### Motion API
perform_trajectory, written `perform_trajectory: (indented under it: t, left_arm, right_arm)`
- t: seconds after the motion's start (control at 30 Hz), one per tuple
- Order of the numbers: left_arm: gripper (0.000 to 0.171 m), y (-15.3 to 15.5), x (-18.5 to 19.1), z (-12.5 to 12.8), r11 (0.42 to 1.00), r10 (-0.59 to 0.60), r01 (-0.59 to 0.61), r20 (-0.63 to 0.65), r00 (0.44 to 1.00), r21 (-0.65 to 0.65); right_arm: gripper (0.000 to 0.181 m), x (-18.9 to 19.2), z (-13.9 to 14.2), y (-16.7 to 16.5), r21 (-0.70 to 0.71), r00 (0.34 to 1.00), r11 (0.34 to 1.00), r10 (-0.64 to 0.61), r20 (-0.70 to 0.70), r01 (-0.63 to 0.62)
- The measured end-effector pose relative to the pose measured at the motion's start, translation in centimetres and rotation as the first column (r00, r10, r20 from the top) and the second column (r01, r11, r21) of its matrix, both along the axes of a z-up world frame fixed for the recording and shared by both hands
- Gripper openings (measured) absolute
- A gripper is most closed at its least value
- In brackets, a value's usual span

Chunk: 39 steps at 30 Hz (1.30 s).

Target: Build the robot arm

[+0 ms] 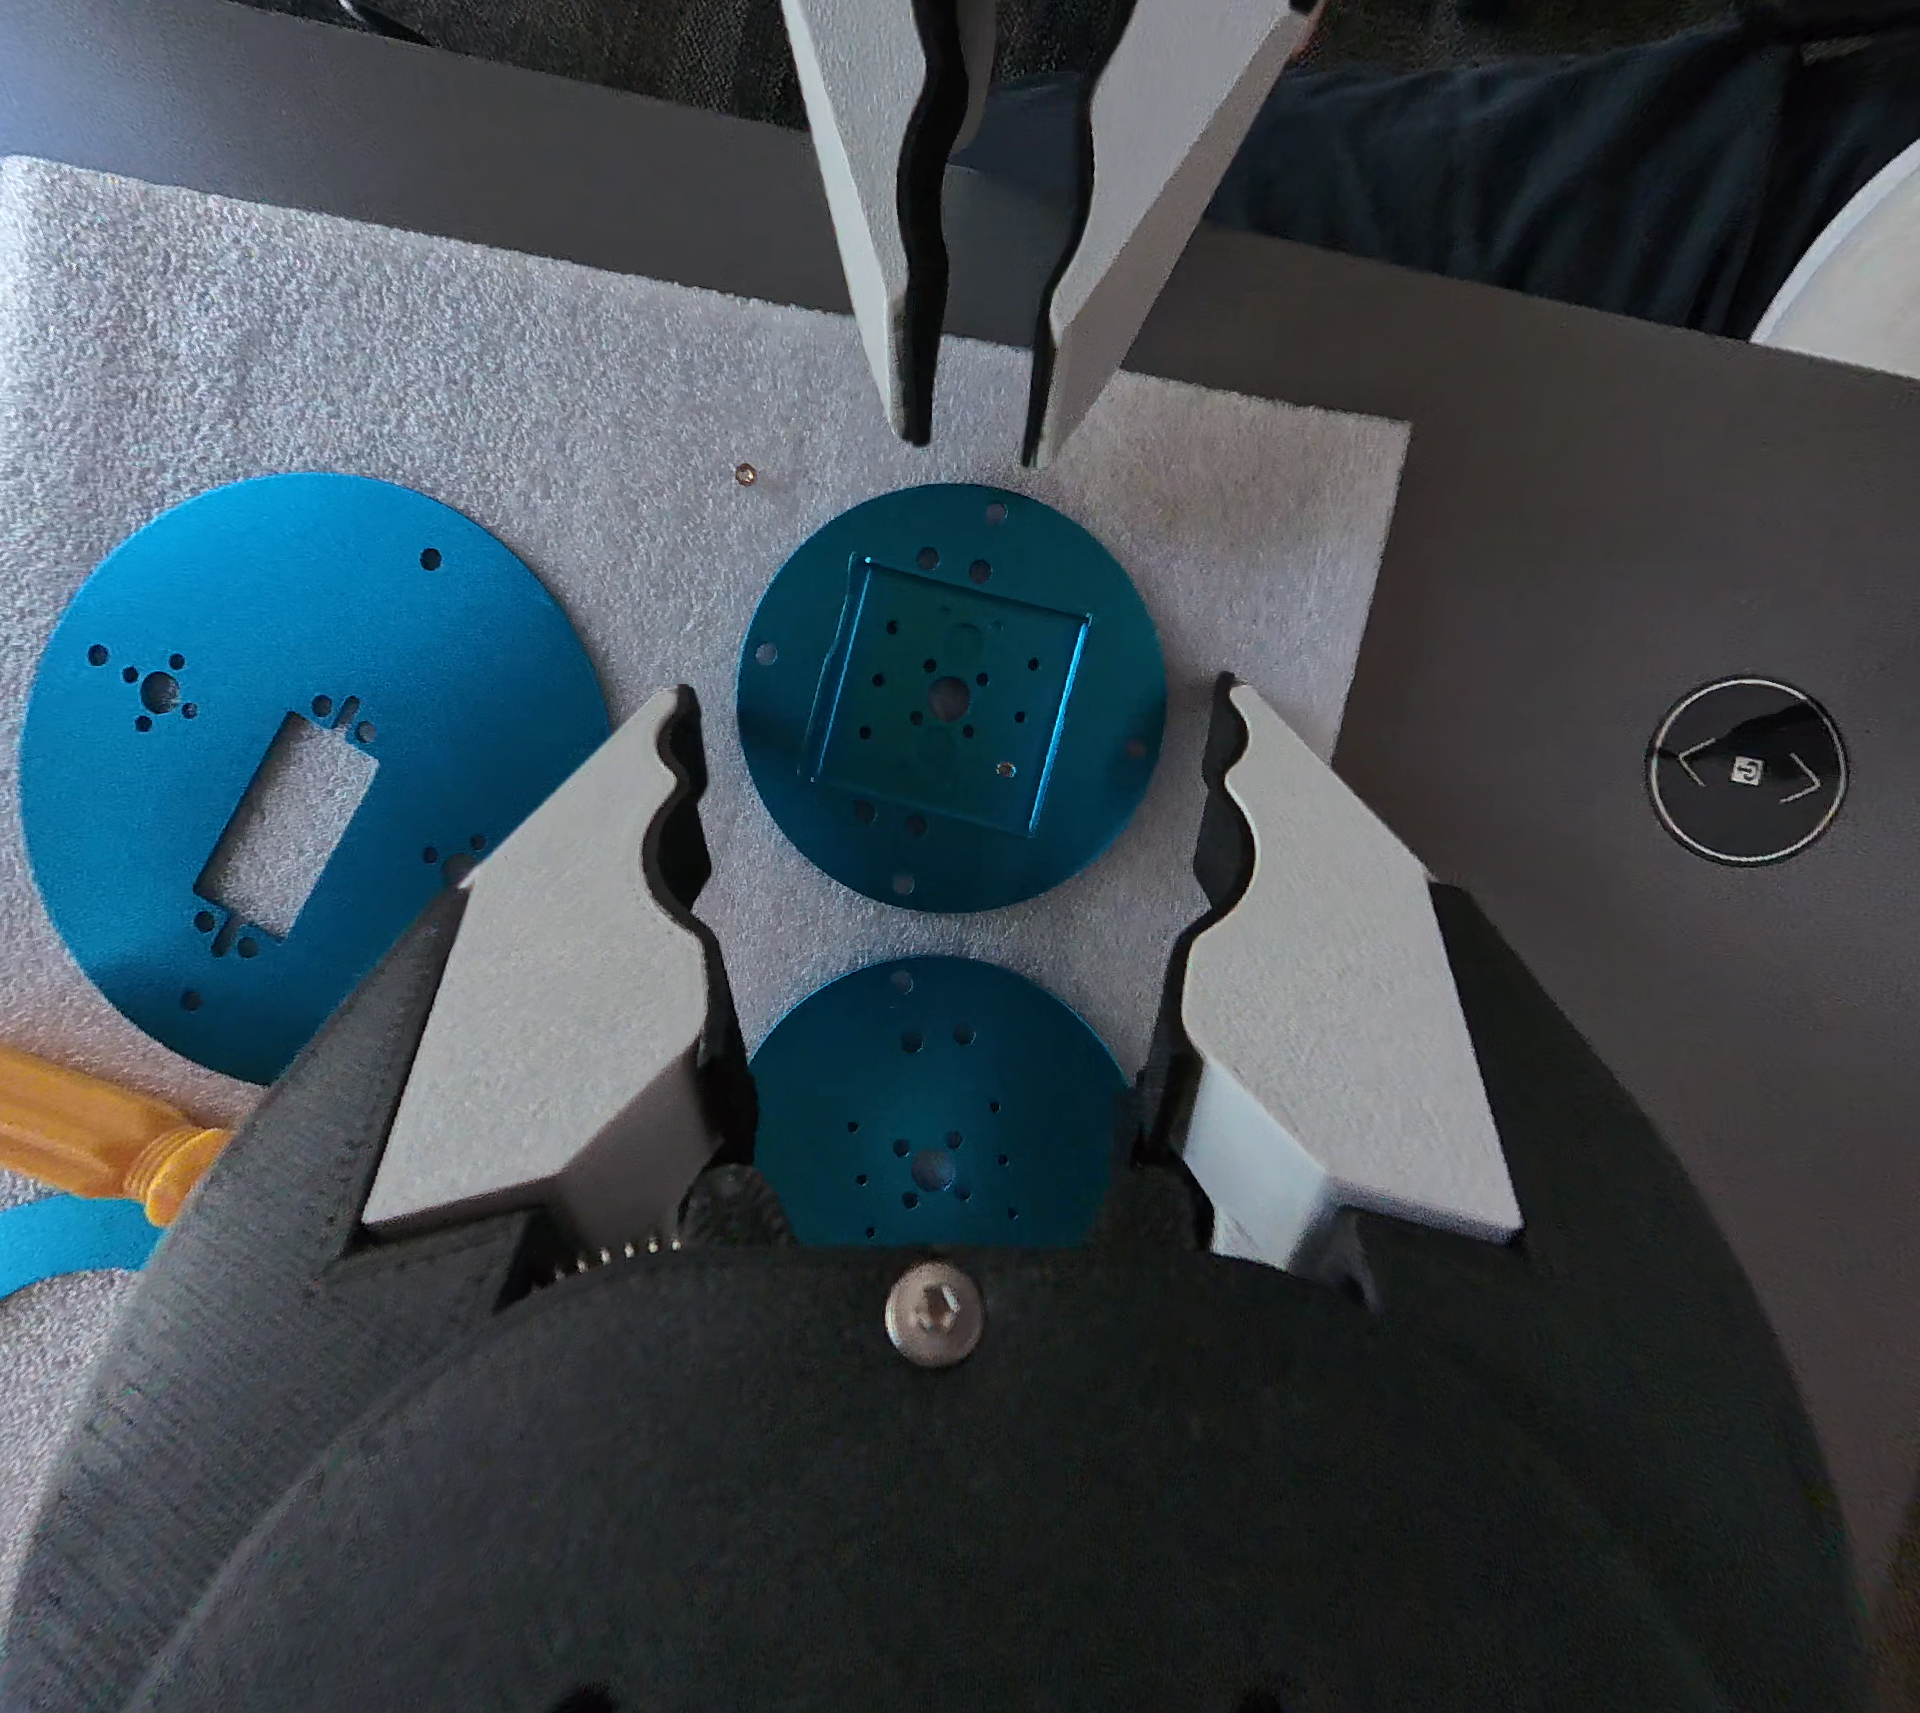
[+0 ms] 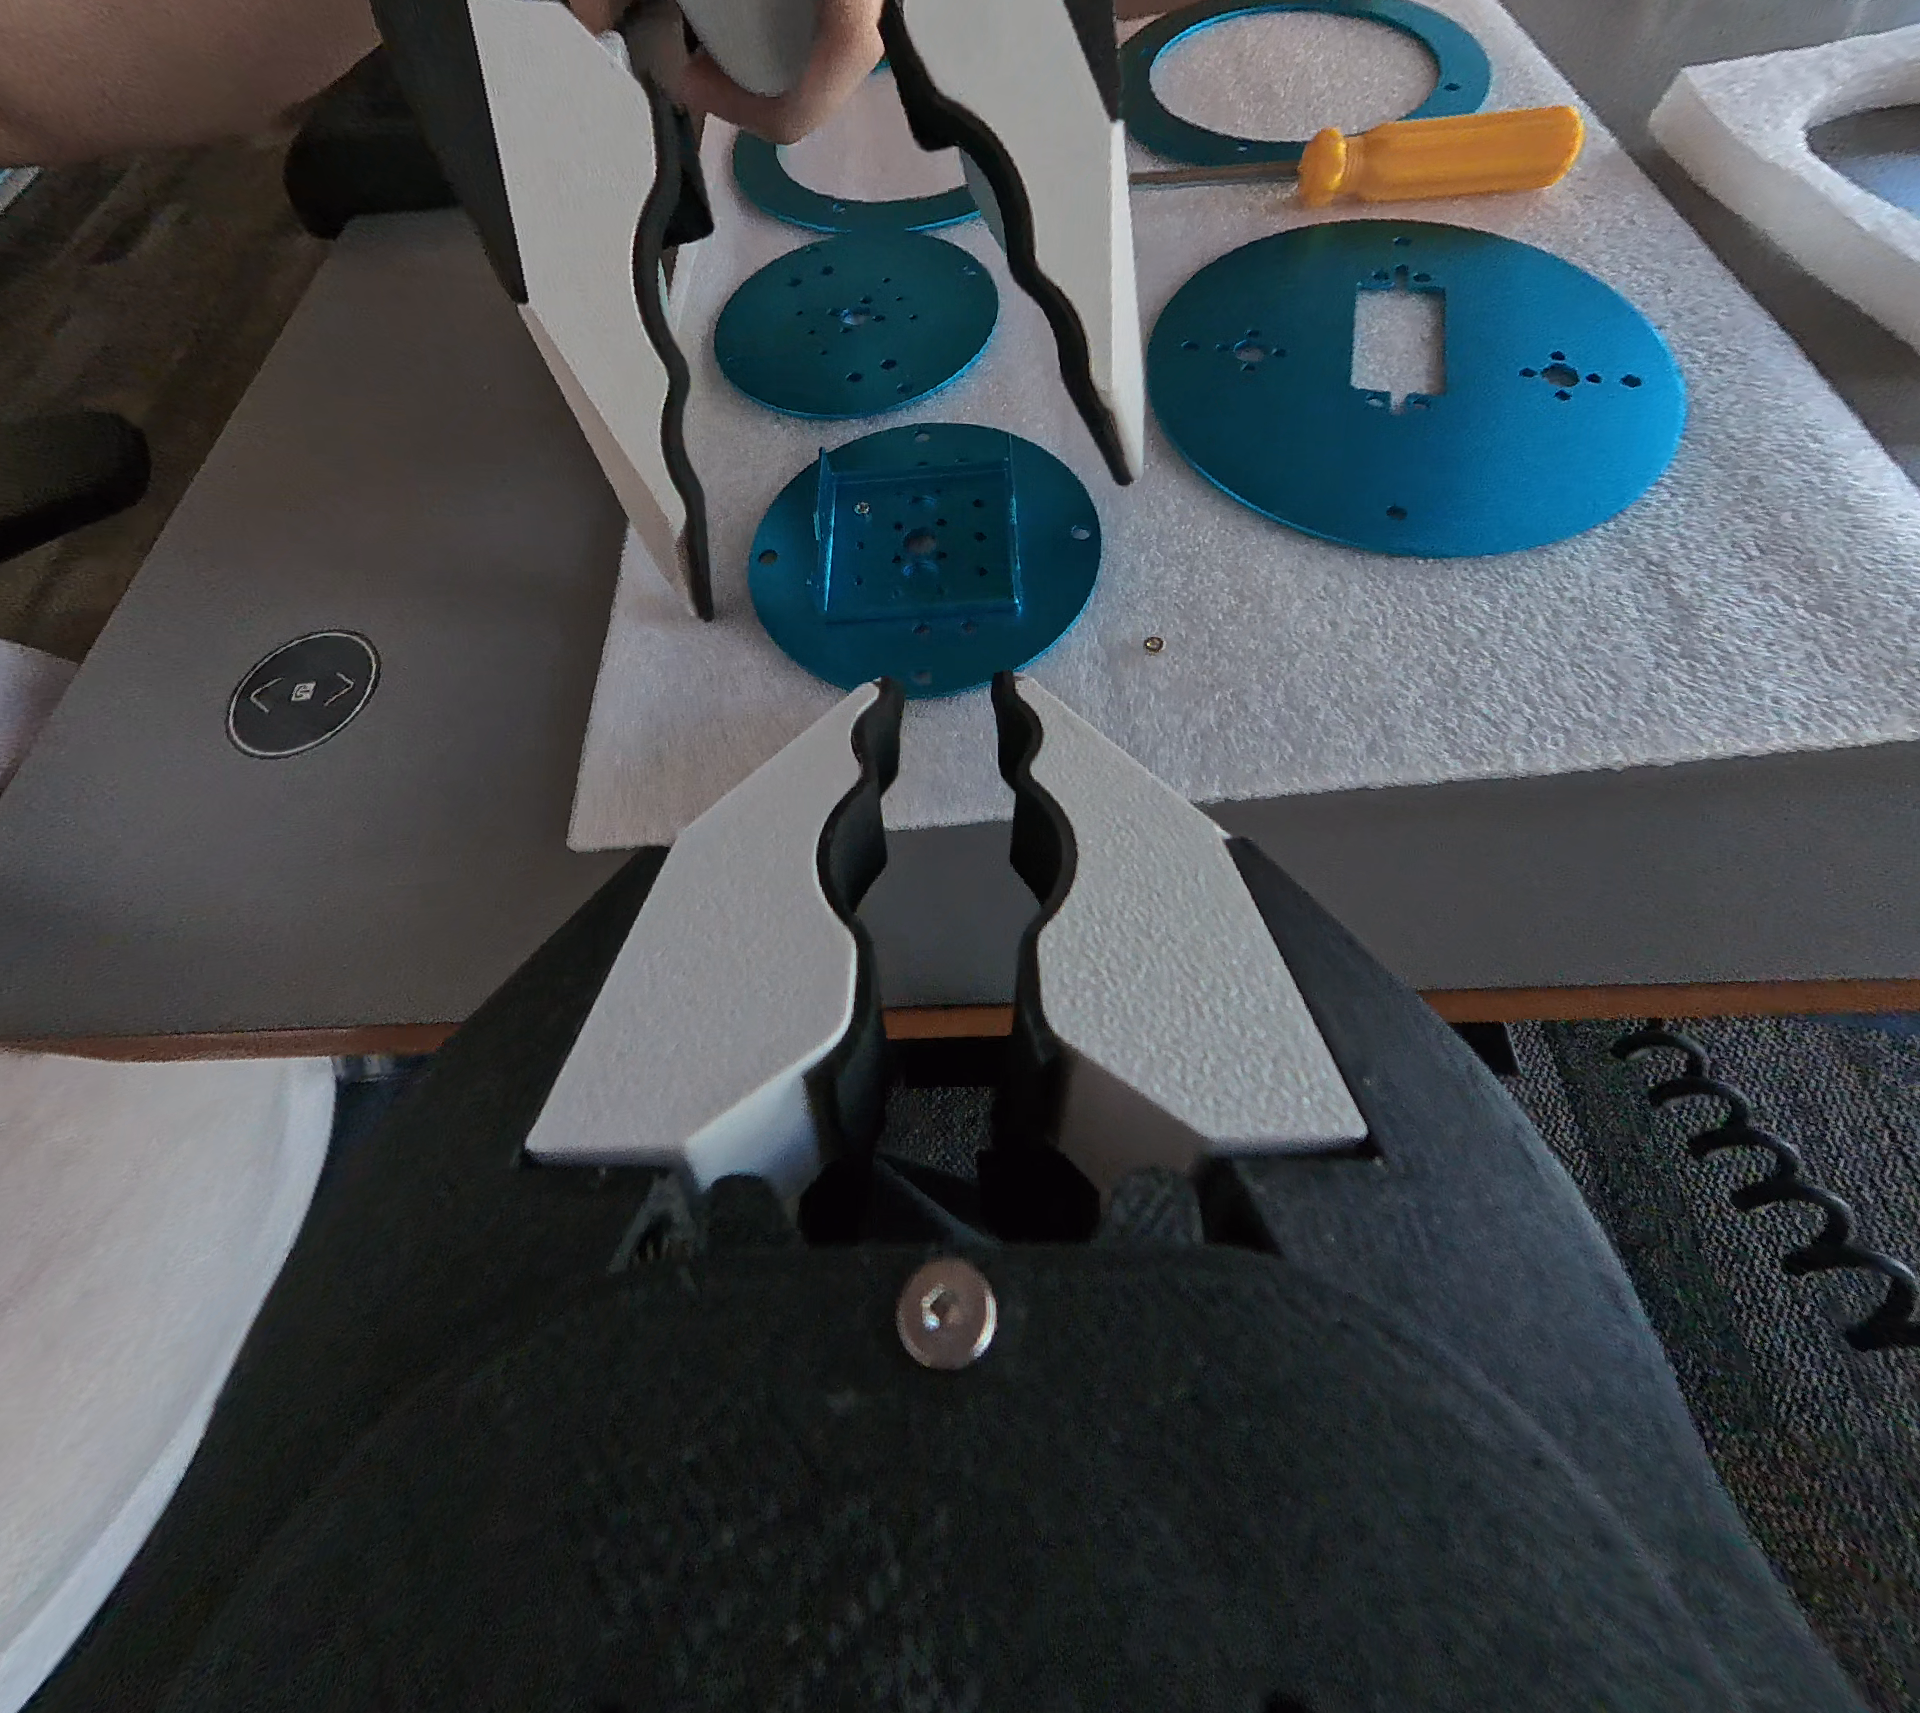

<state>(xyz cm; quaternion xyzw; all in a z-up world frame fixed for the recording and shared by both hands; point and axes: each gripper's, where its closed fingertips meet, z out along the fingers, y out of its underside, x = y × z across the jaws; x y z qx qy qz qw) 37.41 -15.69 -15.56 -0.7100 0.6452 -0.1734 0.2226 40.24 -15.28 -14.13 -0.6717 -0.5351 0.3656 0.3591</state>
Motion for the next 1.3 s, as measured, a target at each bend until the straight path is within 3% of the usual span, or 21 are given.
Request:
perform_trajectory:
  t: [0.57,1.3]
  left_arm:
    - [0.08,0.1,-0.2,0.0,0.999,0.01,-0.008,0.049,0.999,-0.042]
    - [0.079,0.1,-0.3,0.3,0.999,0.018,-0.02,0.078,0.997,0.031]
  right_arm:
    - [0.021,-0.3,-0.7,0.1,-0.031,0.996,0.998,0.054,0.064,-0.052]
    - [0.021,0.1,-0.2,2.1,0.014,0.998,1.0,-0.006,0.066,0.005]
